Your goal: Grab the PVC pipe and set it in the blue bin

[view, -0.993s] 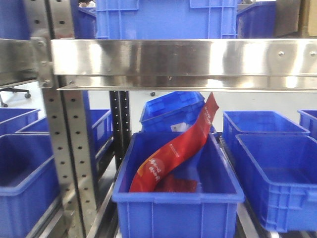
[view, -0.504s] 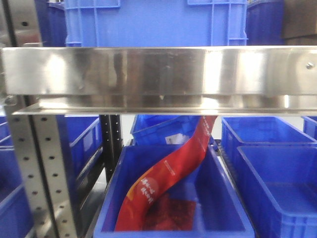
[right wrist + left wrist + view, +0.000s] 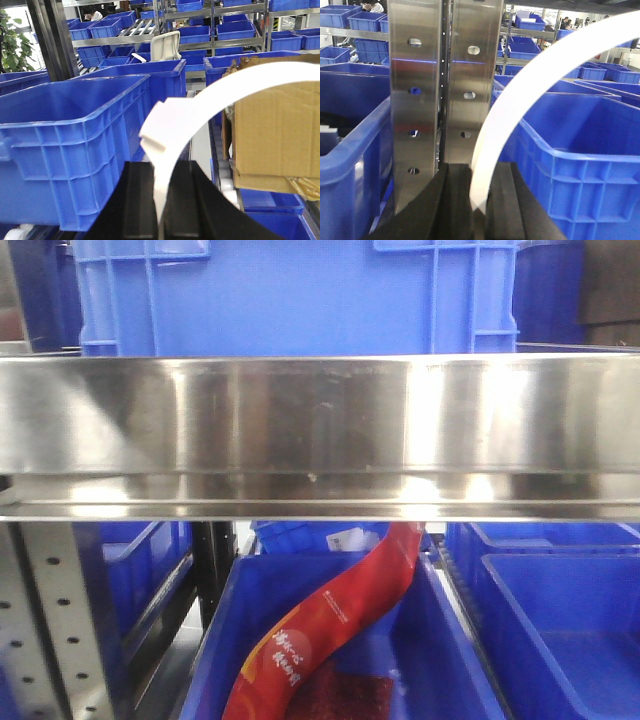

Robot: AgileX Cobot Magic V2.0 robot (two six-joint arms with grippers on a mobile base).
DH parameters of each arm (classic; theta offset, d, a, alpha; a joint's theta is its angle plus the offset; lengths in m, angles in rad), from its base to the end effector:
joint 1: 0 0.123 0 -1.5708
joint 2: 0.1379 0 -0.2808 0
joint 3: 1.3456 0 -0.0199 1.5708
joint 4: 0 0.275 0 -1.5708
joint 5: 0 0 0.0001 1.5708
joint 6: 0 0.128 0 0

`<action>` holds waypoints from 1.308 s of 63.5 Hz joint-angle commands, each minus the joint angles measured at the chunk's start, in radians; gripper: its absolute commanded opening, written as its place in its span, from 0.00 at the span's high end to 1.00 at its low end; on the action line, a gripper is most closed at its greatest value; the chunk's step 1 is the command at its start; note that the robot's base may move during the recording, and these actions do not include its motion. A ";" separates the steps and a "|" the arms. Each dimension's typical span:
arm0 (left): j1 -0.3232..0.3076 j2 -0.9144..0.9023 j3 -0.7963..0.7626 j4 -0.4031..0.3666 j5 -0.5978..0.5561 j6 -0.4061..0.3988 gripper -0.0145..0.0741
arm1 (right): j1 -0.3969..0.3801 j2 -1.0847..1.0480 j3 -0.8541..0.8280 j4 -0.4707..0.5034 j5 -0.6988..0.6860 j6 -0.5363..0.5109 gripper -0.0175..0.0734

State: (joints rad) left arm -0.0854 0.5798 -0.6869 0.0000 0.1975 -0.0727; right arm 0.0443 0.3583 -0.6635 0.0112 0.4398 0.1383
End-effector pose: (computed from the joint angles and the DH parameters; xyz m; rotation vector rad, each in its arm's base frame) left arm 0.1818 -0.0156 0.3798 0.0100 1.5752 -0.1240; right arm 0.1272 0.0063 0.3741 0.0806 1.6182 0.1525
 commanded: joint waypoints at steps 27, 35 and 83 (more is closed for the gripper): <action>0.002 -0.004 -0.001 0.000 -0.029 0.001 0.96 | -0.002 -0.003 0.002 -0.011 -0.029 -0.008 0.99; 0.002 -0.004 -0.001 0.000 -0.029 0.001 0.96 | -0.002 -0.003 0.002 -0.011 -0.029 -0.008 0.99; 0.002 -0.004 -0.001 0.000 -0.133 0.001 0.96 | -0.002 0.016 -0.004 0.066 -0.115 -0.008 0.99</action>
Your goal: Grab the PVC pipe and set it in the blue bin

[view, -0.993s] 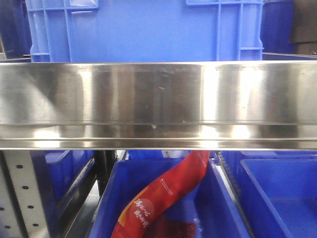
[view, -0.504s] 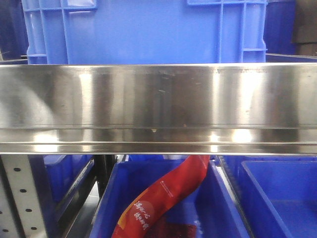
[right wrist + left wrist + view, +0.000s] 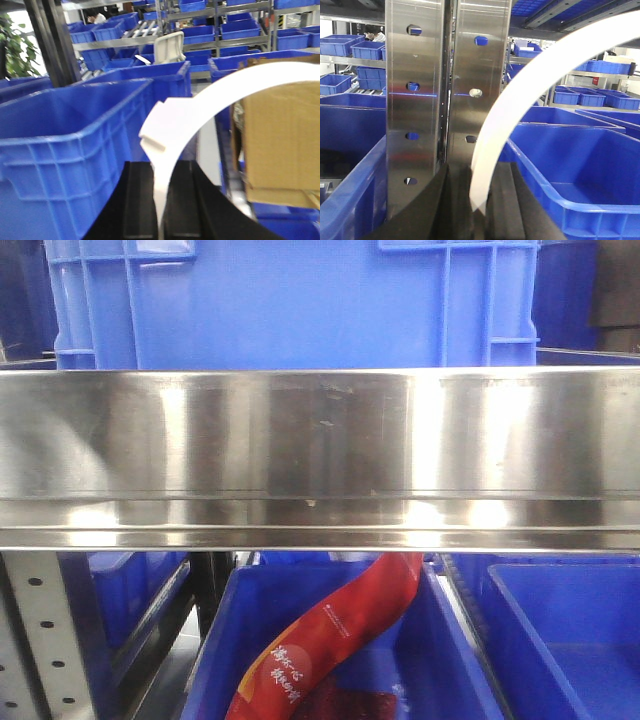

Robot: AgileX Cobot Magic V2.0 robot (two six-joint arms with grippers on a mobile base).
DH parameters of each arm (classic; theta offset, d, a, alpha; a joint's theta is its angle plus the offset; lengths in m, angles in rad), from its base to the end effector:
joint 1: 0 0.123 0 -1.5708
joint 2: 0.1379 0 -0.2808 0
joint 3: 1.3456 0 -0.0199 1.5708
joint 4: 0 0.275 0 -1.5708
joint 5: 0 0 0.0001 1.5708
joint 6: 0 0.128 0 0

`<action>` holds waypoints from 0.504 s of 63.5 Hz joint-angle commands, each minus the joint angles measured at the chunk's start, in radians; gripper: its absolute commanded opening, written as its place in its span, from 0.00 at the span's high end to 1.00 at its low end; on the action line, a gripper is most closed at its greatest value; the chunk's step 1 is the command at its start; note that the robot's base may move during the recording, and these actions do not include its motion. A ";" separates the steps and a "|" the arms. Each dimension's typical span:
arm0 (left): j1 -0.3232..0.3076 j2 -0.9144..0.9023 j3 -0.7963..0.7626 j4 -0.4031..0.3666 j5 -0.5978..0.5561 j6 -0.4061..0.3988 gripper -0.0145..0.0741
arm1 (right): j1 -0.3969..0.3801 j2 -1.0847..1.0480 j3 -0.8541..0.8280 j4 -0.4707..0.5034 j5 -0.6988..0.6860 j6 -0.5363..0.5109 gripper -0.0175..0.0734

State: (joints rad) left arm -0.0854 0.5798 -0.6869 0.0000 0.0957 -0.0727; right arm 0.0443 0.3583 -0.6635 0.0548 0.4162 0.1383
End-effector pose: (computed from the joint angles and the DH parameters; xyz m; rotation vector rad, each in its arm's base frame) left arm 0.1812 -0.0155 0.3928 0.0094 1.4734 -0.1284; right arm 0.1272 0.0085 0.3772 0.0978 1.5945 0.1988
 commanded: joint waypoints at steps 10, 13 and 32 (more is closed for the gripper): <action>0.002 -0.004 -0.001 0.000 -0.027 0.001 0.96 | -0.001 0.156 -0.096 0.023 -0.108 -0.078 0.99; 0.002 -0.004 -0.001 0.000 -0.022 0.001 0.96 | 0.000 0.206 -0.137 0.023 -0.108 -0.078 0.99; 0.002 -0.004 -0.001 0.000 -0.008 0.001 0.96 | 0.145 0.608 -0.440 0.019 -0.120 -0.180 0.99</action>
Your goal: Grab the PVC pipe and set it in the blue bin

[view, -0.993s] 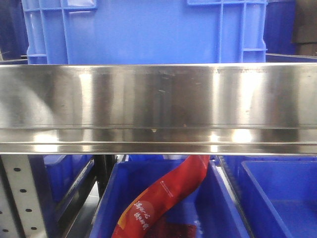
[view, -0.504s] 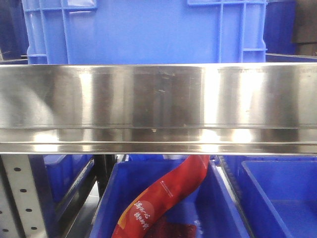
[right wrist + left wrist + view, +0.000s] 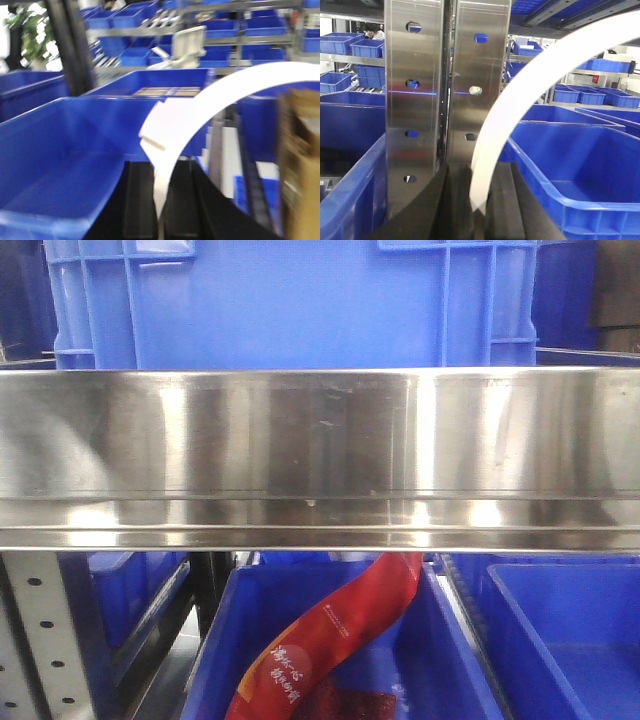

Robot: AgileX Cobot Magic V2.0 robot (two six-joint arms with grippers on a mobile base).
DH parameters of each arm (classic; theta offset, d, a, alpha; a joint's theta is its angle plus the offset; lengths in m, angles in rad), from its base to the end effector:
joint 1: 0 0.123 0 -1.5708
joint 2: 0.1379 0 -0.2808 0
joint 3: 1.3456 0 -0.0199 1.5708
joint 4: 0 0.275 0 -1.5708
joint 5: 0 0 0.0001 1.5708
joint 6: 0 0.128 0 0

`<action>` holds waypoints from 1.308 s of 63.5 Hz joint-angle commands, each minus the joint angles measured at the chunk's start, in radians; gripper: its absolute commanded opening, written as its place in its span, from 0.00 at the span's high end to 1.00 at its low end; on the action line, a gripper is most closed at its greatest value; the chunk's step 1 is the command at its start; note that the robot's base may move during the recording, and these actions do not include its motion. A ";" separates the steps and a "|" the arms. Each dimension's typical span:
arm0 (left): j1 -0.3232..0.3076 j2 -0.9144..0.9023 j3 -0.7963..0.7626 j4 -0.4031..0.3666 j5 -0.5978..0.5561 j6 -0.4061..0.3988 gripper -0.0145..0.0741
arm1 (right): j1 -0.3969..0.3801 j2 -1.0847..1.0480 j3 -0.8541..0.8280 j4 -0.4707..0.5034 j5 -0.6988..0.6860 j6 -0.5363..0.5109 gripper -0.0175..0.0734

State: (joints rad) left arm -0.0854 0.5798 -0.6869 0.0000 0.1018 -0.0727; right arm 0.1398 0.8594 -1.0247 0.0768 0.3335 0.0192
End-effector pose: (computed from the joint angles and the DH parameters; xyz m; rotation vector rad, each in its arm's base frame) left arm 0.1812 -0.0155 0.3921 0.0094 1.4795 -0.1282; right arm 0.2337 0.0361 0.4365 -0.0589 1.6534 0.1971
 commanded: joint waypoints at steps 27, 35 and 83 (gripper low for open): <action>0.002 -0.004 -0.001 -0.095 -0.012 0.001 0.96 | 0.210 0.620 -0.467 -0.004 -0.068 -0.065 0.99; 0.002 -0.004 -0.001 -0.095 -0.012 0.001 0.96 | 0.261 0.719 -0.519 -0.006 -0.066 -0.065 0.99; 0.002 0.014 -0.136 -0.009 0.132 0.010 0.96 | 0.288 0.686 -0.556 -0.006 0.030 -0.064 0.76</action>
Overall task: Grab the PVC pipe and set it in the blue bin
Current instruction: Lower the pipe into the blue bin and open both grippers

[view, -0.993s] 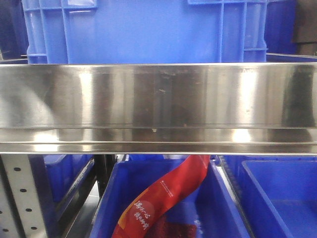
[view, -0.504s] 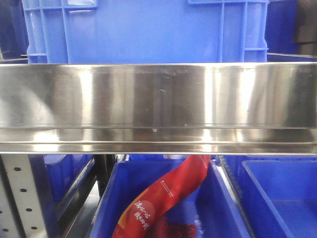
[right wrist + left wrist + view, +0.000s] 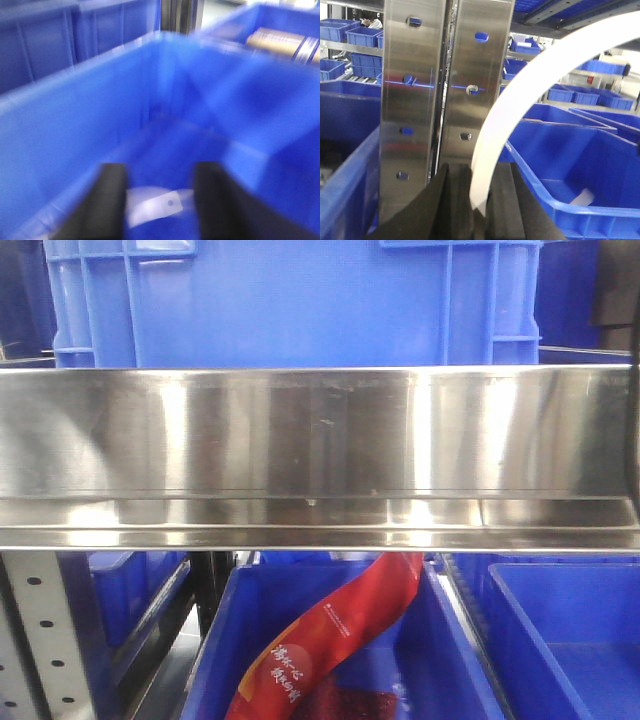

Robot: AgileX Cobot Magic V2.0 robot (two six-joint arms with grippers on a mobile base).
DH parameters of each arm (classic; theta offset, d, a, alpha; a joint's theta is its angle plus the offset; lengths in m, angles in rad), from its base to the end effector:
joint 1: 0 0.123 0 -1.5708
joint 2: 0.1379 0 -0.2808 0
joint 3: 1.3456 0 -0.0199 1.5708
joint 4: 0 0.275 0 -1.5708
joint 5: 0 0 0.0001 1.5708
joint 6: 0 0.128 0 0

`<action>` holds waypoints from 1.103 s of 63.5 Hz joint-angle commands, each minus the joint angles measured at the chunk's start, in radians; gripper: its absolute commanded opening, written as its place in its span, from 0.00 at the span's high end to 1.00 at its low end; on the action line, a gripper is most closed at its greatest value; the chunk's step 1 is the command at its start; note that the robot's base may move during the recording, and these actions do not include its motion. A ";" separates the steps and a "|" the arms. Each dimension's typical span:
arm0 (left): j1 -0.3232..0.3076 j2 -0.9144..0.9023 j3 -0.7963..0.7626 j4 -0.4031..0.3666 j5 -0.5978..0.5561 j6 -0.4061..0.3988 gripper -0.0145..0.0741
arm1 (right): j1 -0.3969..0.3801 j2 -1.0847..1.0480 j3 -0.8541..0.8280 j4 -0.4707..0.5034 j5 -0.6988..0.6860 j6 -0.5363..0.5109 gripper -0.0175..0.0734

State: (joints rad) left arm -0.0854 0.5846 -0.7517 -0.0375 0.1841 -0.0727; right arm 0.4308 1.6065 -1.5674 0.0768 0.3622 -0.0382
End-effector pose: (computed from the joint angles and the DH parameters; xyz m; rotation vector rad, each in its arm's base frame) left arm 0.1775 -0.0161 0.4061 -0.0126 1.5024 -0.1621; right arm 0.4019 0.1886 0.3932 -0.3929 1.8571 0.3429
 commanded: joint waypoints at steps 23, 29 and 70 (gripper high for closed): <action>-0.098 0.293 -0.407 -0.046 0.313 0.088 0.96 | -0.008 -0.309 -0.014 -0.102 0.278 -0.006 0.99; -0.188 0.346 -0.450 -0.043 0.291 0.102 0.96 | -0.008 -0.352 -0.007 -0.135 0.336 -0.006 0.99; -0.367 0.836 -0.680 -0.010 -0.020 0.102 0.96 | -0.008 -0.793 0.469 -0.142 0.224 0.020 0.99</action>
State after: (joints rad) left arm -0.4670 1.3692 -1.3816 -0.0489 0.2088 0.0267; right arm 0.4251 0.8595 -1.1346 -0.0556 0.6146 -0.0240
